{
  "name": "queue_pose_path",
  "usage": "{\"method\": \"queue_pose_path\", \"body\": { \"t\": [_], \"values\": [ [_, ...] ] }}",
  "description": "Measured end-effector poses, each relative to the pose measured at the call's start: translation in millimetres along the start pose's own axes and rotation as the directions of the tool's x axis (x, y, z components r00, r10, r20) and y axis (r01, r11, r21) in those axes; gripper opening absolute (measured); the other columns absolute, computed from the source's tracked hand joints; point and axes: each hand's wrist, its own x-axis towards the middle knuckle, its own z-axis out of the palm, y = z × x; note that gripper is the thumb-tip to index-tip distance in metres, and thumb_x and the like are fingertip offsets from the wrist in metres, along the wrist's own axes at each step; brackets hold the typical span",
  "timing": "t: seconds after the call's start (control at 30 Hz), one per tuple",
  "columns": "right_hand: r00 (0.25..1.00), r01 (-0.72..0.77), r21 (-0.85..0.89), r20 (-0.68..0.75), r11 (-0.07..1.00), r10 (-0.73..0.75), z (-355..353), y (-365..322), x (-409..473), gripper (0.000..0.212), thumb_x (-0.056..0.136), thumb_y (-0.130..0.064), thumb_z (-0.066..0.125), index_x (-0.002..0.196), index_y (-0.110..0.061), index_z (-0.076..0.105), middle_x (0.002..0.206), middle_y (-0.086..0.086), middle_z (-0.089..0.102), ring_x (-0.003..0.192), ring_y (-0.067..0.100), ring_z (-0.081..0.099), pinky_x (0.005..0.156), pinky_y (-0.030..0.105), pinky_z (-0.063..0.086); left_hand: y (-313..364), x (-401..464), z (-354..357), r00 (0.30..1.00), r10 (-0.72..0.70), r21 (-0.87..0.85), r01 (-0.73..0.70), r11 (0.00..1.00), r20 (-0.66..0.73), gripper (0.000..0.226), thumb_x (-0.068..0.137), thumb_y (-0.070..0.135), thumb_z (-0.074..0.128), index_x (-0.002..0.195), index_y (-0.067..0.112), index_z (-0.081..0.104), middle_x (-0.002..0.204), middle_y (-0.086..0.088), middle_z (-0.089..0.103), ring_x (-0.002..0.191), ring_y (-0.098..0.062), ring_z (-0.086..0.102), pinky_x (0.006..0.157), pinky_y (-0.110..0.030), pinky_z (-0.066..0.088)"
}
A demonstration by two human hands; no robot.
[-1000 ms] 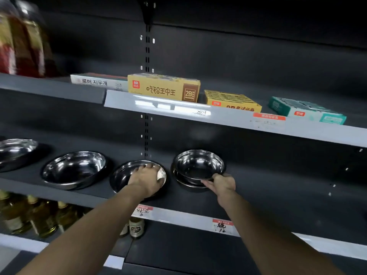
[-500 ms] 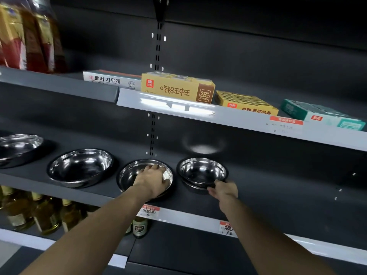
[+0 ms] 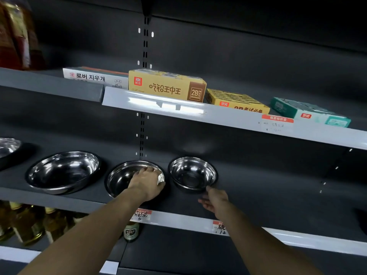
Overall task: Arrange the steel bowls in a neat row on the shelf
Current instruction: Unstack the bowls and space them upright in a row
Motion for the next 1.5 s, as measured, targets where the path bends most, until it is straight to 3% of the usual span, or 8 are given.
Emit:
{"method": "queue_pose_path", "body": {
  "t": [0.27, 0.47, 0.7, 0.83, 1.03, 1.2, 1.5],
  "values": [
    [1.0, 0.027, 0.04, 0.008, 0.999, -0.027, 16.4, 0.2, 7.4, 0.026, 0.099, -0.03, 0.056, 0.1, -0.004, 0.061, 0.08, 0.012, 0.074, 0.05, 0.019, 0.07, 0.043, 0.022, 0.048, -0.9, 8.7, -1.1, 1.0, 0.029, 0.016, -0.029, 0.999, 0.004, 0.055, 0.095, 0.048, 0.046, 0.145, 0.023, 0.043, 0.152, -0.004, 0.04, 0.143, -0.026, 0.03, 0.115, -0.04, 0.03],
    [0.999, 0.04, 0.036, -0.02, 0.999, -0.04, 27.0, 2.8, 15.9, 0.021, 0.1, -0.013, 0.051, 0.113, 0.002, 0.059, 0.075, 0.013, 0.072, 0.052, 0.019, 0.068, 0.041, 0.022, 0.048, -2.2, 16.6, 2.7, 0.998, 0.057, 0.004, -0.057, 0.998, 0.004, 0.057, 0.096, 0.048, 0.046, 0.147, 0.024, 0.04, 0.152, -0.004, 0.04, 0.144, -0.025, 0.03, 0.116, -0.04, 0.028],
    [0.992, 0.094, 0.018, -0.09, 0.995, -0.092, 27.3, 4.3, 13.8, 0.028, 0.101, -0.013, 0.051, 0.125, 0.001, 0.05, 0.085, 0.019, 0.073, 0.053, 0.02, 0.065, 0.04, 0.022, 0.048, -5.1, 19.5, 4.8, 0.995, 0.097, -0.007, -0.097, 0.995, 0.021, 0.057, 0.096, 0.047, 0.046, 0.148, 0.025, 0.039, 0.154, -0.003, 0.038, 0.144, -0.025, 0.029, 0.116, -0.04, 0.028],
    [0.986, 0.101, 0.036, -0.133, 0.994, -0.096, 22.7, 5.5, 7.2, 0.03, 0.098, -0.01, 0.056, 0.124, -0.002, 0.045, 0.078, 0.016, 0.072, 0.048, 0.018, 0.061, 0.039, 0.022, 0.048, -6.8, 18.4, 3.7, 0.992, 0.121, -0.026, -0.121, 0.992, 0.027, 0.057, 0.096, 0.048, 0.046, 0.148, 0.026, 0.038, 0.155, -0.003, 0.037, 0.145, -0.026, 0.028, 0.117, -0.041, 0.027],
    [0.977, 0.127, 0.041, -0.177, 0.991, -0.118, 15.6, 9.6, -5.8, 0.049, 0.088, 0.002, 0.057, 0.133, -0.012, 0.043, 0.069, 0.011, 0.065, 0.038, 0.013, 0.053, 0.038, 0.02, 0.046, -10.0, 12.7, 4.6, 0.985, 0.17, -0.038, -0.169, 0.985, 0.019, 0.057, 0.096, 0.048, 0.047, 0.147, 0.025, 0.04, 0.153, -0.003, 0.04, 0.143, -0.026, 0.03, 0.117, -0.04, 0.028],
    [0.968, 0.174, 0.034, -0.19, 0.984, -0.164, 4.1, 15.6, -21.0, 0.037, 0.088, -0.002, 0.057, 0.121, -0.019, 0.053, 0.068, 0.008, 0.06, 0.038, 0.012, 0.047, 0.039, 0.019, 0.044, -4.3, 1.6, 3.8, 0.982, 0.187, -0.044, -0.185, 0.982, 0.032, 0.057, 0.096, 0.047, 0.046, 0.147, 0.024, 0.04, 0.151, -0.003, 0.041, 0.141, -0.026, 0.032, 0.115, -0.039, 0.031],
    [0.964, 0.186, -0.004, -0.191, 0.983, -0.183, -27.5, 22.4, -42.8, 0.035, 0.086, 0.004, 0.059, 0.12, -0.001, 0.053, 0.064, 0.011, 0.056, 0.041, 0.016, 0.049, 0.036, 0.02, 0.041, 12.1, -21.1, 0.9, 0.985, 0.167, -0.009, -0.166, 0.986, 0.042, 0.056, 0.096, 0.046, 0.046, 0.147, 0.023, 0.04, 0.148, -0.004, 0.045, 0.14, -0.026, 0.033, 0.114, -0.041, 0.033]
  ]
}}
